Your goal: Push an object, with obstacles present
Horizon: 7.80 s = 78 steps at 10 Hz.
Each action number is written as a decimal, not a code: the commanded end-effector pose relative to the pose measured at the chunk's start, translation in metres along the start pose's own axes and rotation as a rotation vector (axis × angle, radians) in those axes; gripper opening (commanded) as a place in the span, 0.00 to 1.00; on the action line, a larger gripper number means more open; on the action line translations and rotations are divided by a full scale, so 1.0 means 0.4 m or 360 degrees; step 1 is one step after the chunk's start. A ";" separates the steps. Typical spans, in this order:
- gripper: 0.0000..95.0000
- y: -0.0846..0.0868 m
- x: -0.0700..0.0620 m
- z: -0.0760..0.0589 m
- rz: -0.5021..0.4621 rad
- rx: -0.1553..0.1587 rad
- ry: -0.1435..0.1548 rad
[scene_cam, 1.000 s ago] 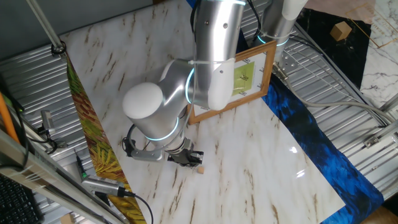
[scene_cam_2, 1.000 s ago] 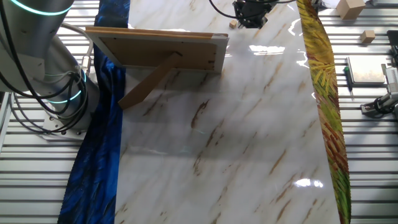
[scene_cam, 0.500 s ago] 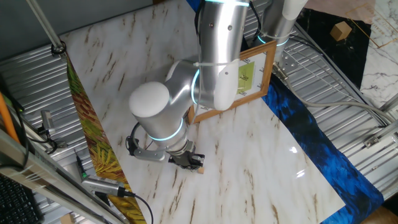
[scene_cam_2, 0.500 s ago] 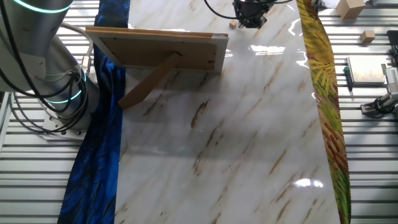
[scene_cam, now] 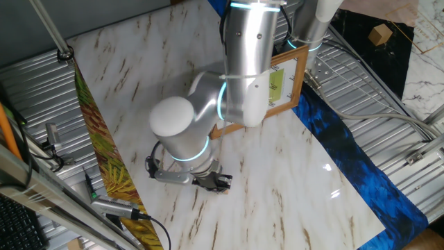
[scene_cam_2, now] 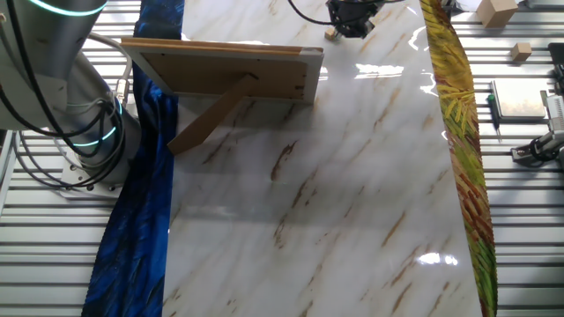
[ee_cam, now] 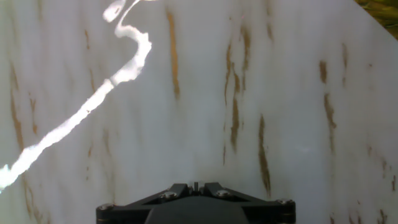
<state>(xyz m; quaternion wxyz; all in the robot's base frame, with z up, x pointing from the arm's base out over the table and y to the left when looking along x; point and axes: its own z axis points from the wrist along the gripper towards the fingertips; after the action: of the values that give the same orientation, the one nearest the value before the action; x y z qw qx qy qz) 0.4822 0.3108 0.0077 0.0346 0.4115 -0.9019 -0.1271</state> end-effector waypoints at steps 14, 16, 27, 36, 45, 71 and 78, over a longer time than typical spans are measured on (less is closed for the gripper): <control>0.00 0.171 0.020 0.013 0.0119 -0.0018 -0.0031; 0.00 0.178 0.015 0.015 0.0130 -0.0016 -0.0029; 0.00 0.193 0.006 0.021 0.0139 -0.0016 -0.0033; 0.00 0.194 0.007 0.022 0.0115 -0.0006 -0.0020; 0.00 0.194 0.007 0.022 -0.0018 0.0006 -0.0022; 0.00 0.285 0.000 0.049 -0.0008 -0.0002 -0.0026; 0.00 0.127 0.015 -0.058 -0.0097 0.0007 -0.0007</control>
<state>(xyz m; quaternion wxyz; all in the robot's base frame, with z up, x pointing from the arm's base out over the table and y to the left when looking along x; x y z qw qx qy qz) 0.4515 0.3293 0.0473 0.0280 0.4398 -0.8887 -0.1265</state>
